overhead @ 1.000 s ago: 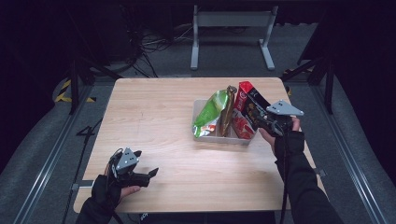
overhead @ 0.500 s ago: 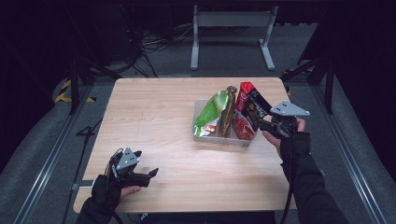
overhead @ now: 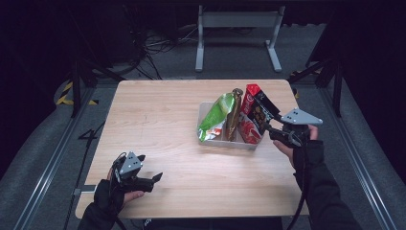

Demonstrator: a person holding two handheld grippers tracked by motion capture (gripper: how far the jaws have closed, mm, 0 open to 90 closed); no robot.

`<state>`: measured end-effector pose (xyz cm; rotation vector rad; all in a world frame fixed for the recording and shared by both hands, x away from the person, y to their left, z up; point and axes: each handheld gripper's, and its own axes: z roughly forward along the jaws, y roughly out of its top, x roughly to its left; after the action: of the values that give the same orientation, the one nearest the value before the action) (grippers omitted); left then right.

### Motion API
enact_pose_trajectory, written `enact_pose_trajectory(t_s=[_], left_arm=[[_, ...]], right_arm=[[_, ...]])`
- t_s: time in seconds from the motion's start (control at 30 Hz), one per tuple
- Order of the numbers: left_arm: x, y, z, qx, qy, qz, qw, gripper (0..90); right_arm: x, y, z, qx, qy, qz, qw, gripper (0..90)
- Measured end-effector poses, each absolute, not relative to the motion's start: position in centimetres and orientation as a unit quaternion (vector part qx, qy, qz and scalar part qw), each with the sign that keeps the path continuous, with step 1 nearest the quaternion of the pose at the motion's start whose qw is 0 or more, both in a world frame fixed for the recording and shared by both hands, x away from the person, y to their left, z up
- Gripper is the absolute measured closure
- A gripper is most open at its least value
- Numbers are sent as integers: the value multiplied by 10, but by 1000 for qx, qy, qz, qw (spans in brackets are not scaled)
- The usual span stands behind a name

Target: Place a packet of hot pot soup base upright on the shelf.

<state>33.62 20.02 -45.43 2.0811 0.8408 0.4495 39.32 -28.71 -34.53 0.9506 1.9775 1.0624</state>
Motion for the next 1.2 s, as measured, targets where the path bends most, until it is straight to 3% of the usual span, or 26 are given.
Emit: enact_pose_trajectory(t_s=[0.9, 1.2], left_arm=[[336, 200, -454, 828, 333, 180, 413, 95], [336, 200, -454, 828, 334, 178, 413, 95]], right_arm=[[376, -293, -357, 340, 784, 394, 339, 470], [371, -297, -362, 334, 787, 390, 343, 377]])
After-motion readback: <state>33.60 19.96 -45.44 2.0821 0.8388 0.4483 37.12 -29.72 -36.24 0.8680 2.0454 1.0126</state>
